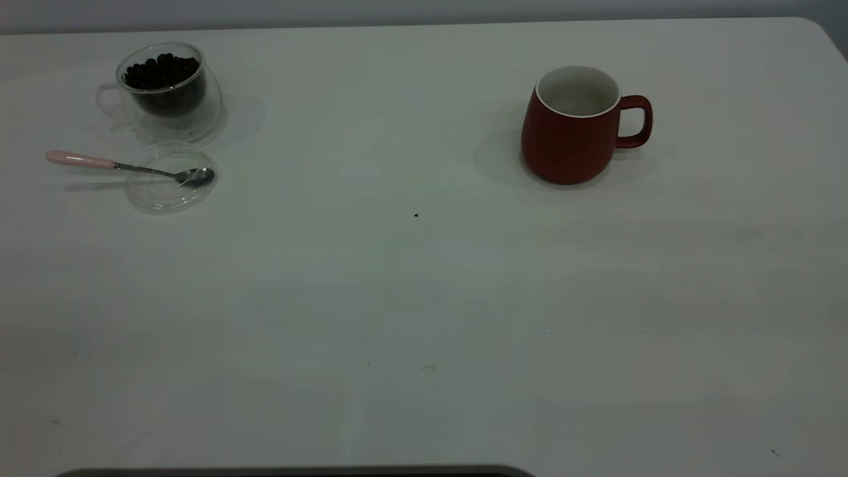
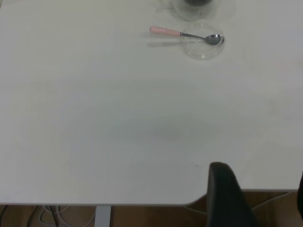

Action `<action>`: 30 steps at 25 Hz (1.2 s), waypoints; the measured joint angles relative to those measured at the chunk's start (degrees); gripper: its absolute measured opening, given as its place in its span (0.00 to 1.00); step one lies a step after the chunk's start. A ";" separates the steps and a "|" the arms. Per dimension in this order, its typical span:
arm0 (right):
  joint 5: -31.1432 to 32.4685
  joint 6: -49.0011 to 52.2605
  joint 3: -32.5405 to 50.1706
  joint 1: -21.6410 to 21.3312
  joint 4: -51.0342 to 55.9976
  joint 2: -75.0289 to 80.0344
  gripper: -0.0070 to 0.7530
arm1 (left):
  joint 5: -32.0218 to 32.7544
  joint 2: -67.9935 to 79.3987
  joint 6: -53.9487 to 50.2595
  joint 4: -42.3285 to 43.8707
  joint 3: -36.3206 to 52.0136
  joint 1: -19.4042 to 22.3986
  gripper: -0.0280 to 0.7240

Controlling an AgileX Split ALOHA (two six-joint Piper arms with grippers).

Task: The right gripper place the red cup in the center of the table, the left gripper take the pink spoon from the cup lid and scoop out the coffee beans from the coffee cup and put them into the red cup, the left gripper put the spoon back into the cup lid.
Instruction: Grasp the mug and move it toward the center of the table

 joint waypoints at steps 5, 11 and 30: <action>0.00 0.00 0.00 0.00 0.00 0.00 0.78 | 0.00 0.00 -0.13 0.00 0.00 0.00 0.60; 0.00 0.00 0.00 0.00 0.00 0.00 0.78 | 0.00 0.00 -0.08 0.00 0.00 0.00 0.60; 0.07 0.58 -3.15 0.00 2.97 5.89 0.79 | 0.00 0.00 -0.08 0.00 0.00 0.00 0.60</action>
